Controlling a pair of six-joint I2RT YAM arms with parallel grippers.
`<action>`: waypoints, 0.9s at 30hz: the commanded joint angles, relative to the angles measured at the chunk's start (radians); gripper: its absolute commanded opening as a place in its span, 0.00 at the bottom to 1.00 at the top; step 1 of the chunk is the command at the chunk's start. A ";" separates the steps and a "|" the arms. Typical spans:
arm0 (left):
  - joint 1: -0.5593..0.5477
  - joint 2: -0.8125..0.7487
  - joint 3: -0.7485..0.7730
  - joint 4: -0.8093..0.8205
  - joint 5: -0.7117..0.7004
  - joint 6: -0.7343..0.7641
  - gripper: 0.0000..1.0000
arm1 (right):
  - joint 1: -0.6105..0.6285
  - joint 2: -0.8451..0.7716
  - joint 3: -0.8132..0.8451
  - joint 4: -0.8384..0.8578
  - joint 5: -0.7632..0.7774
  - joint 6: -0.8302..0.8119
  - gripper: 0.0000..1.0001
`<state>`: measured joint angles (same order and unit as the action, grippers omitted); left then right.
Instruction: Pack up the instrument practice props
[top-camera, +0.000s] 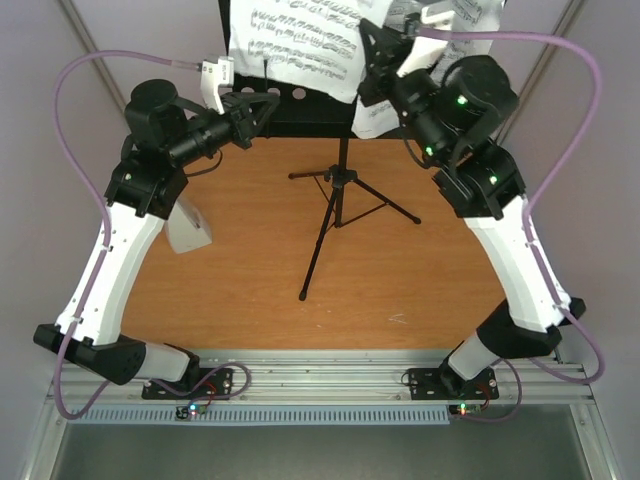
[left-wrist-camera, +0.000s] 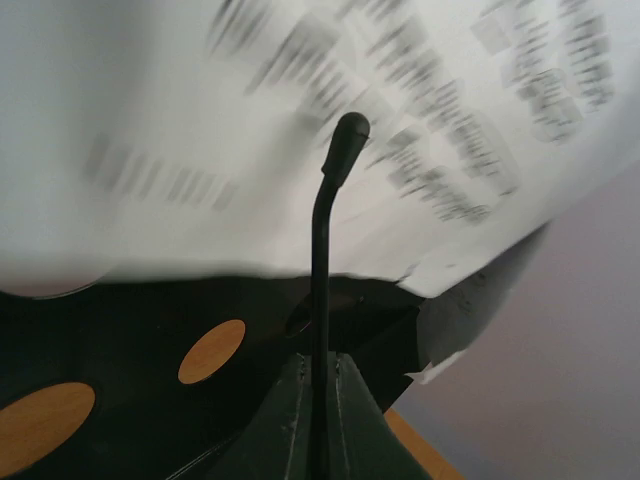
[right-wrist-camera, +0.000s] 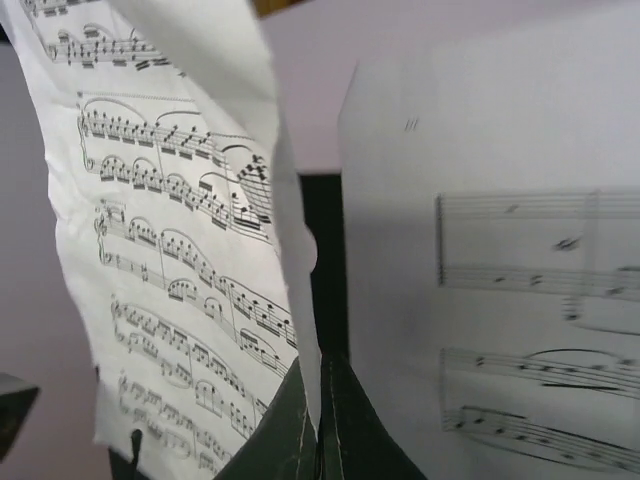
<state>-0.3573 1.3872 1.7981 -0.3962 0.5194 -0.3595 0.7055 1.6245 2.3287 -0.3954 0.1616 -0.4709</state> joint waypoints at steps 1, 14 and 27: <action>0.004 0.014 0.035 0.015 -0.021 -0.008 0.01 | -0.003 -0.122 -0.080 0.139 0.019 0.029 0.01; 0.016 0.067 0.086 -0.035 -0.067 -0.041 0.00 | -0.003 -0.534 -0.468 0.275 0.087 -0.019 0.01; 0.021 0.086 0.072 -0.011 -0.084 -0.135 0.23 | -0.002 -0.685 -0.563 0.154 0.033 0.009 0.01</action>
<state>-0.3420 1.4487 1.8645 -0.4297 0.4660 -0.4786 0.7055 0.9592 1.7828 -0.1852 0.2222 -0.4721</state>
